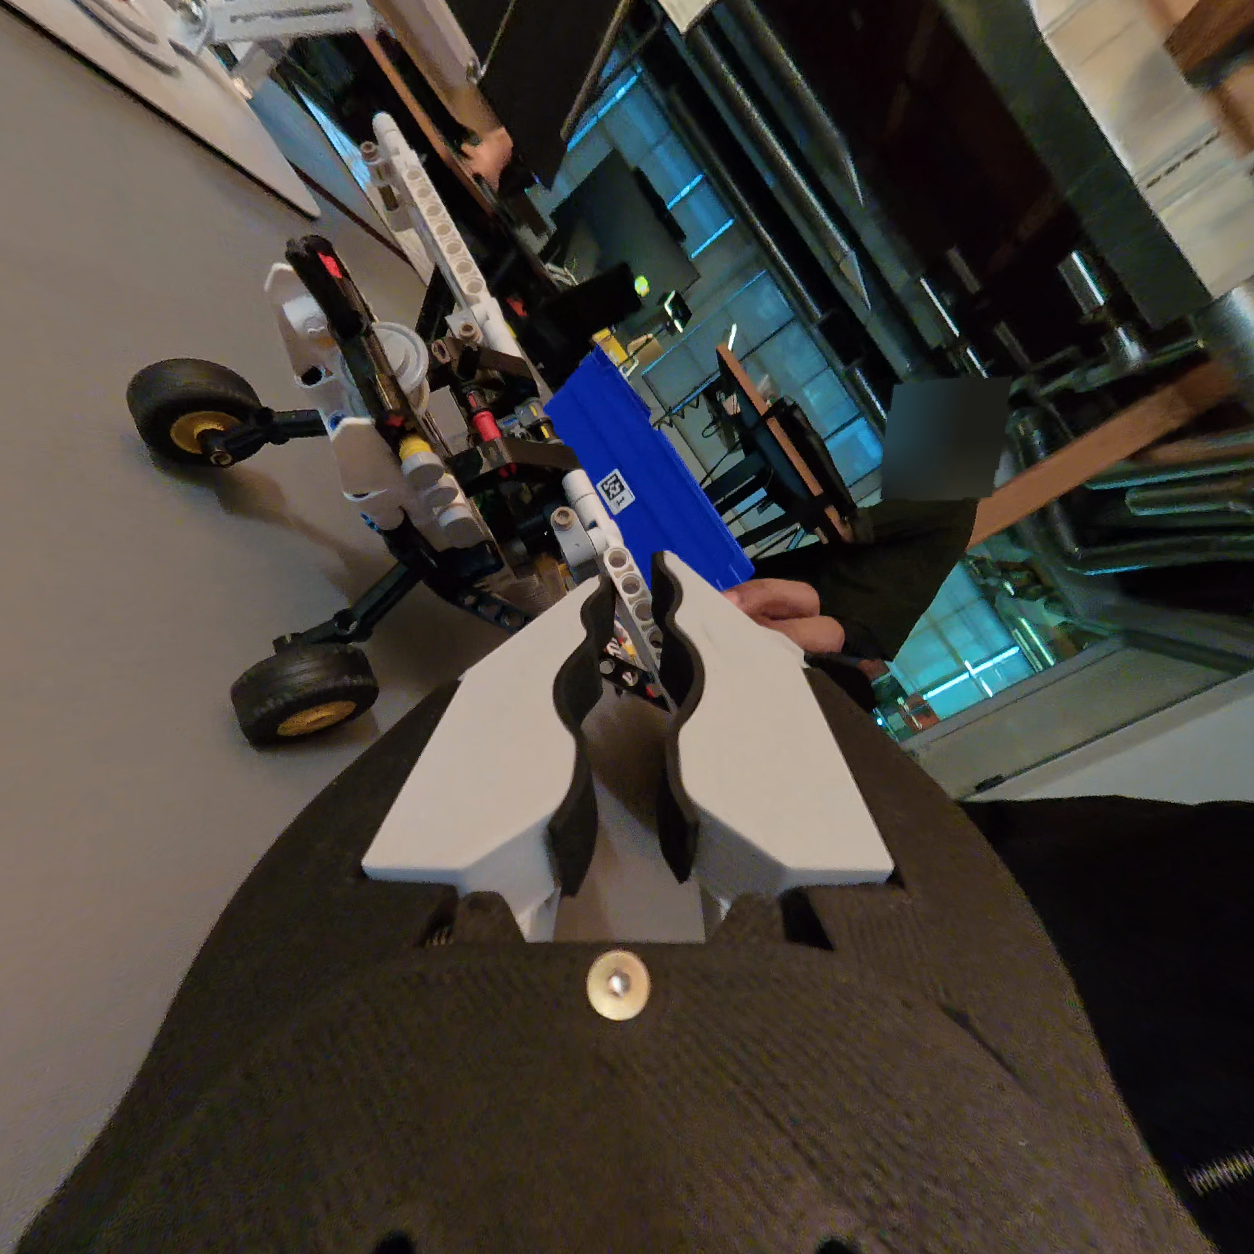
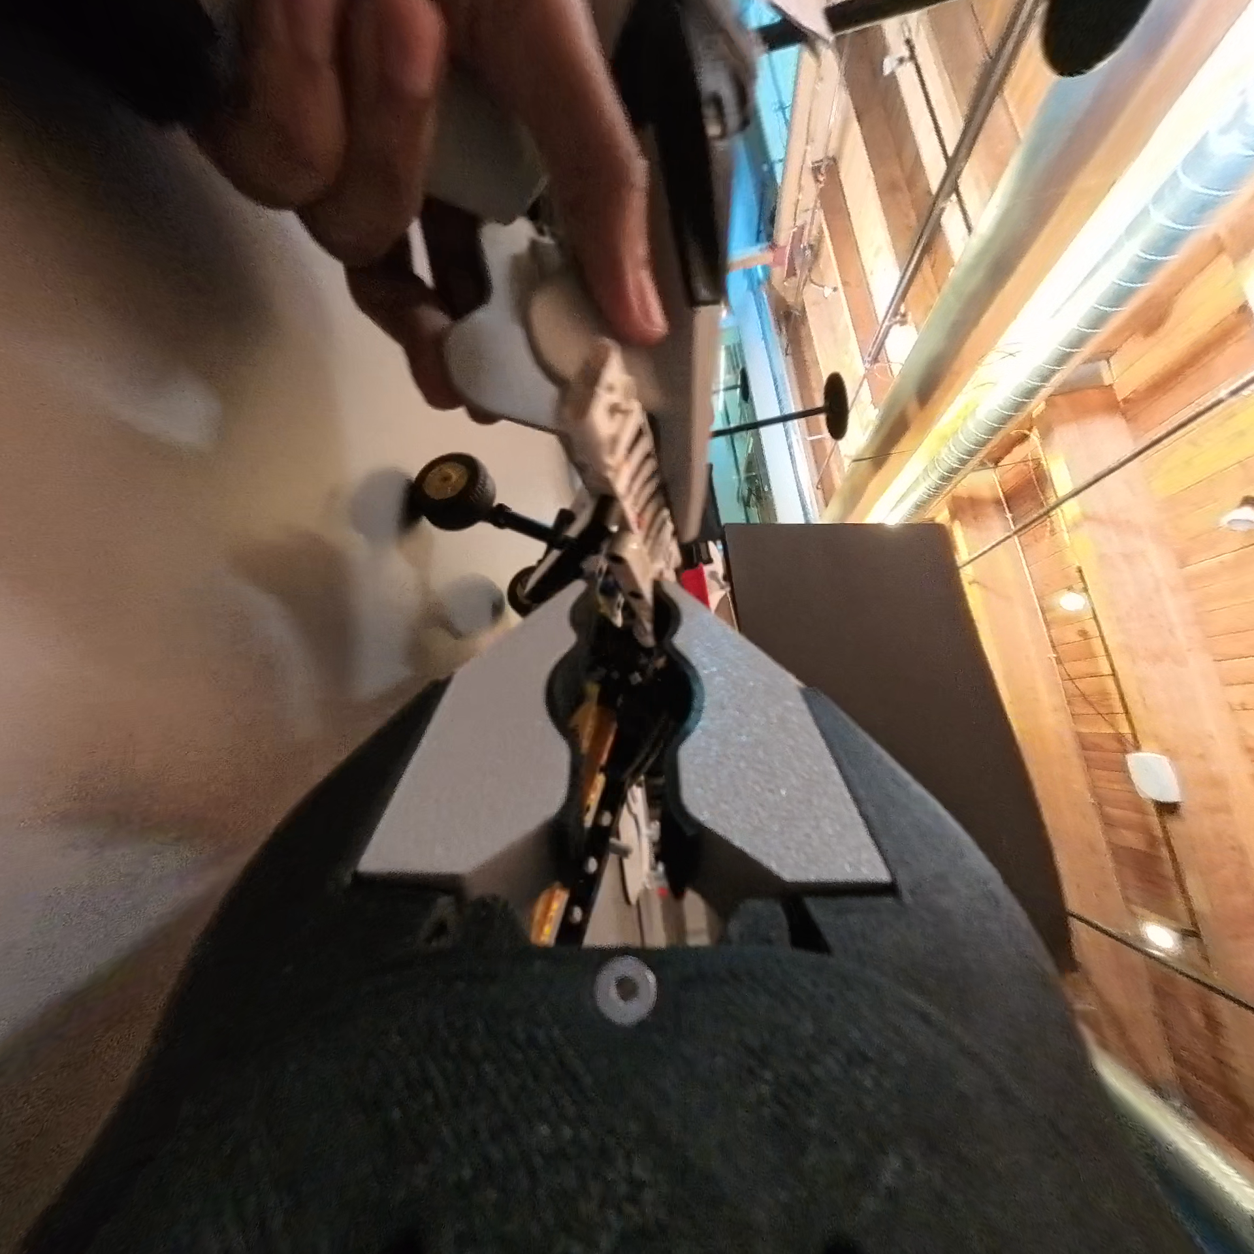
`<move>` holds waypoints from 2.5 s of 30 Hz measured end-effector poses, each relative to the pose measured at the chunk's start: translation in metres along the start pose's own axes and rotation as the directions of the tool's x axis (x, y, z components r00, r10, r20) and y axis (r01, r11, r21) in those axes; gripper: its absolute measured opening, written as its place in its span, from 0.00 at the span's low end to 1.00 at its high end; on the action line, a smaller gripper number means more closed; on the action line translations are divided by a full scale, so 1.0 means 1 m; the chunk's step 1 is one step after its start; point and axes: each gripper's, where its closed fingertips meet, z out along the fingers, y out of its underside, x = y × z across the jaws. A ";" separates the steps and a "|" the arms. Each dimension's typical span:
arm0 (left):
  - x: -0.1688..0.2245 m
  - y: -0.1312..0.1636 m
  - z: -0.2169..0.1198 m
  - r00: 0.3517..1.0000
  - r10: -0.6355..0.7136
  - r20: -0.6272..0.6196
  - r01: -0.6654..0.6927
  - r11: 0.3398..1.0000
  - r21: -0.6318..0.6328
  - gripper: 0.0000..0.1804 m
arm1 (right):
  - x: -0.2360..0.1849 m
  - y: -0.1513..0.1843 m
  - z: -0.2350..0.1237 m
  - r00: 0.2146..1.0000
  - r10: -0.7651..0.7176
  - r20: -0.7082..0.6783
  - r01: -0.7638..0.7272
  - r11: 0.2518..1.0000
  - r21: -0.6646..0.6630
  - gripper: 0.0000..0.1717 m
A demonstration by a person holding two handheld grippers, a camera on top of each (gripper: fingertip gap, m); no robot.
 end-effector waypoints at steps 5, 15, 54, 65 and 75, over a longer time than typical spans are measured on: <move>0.003 0.002 0.007 1.000 -0.007 -0.004 0.007 1.000 0.000 0.05 | -0.003 0.006 0.006 0.996 -0.091 -0.026 0.090 0.994 -0.060 0.12; 0.006 0.008 0.008 1.000 -0.015 -0.014 0.015 1.000 -0.017 0.05 | 0.003 0.007 0.007 0.995 -0.086 -0.055 0.084 0.995 -0.046 0.06; 0.023 0.015 0.010 0.997 -0.083 0.010 0.083 0.995 -0.058 0.03 | 0.020 0.013 -0.016 0.989 -0.120 -0.081 0.107 0.983 -0.147 0.03; 0.023 0.020 0.020 0.995 -0.079 0.061 0.079 0.997 -0.002 0.02 | 0.016 0.022 -0.030 0.997 -0.004 -0.072 -0.011 0.978 -0.207 0.04; -0.011 -0.020 -0.031 0.984 -0.100 0.150 0.069 0.977 0.202 0.04 | 0.025 0.064 -0.056 0.903 0.420 -0.095 -0.430 0.881 -0.196 0.00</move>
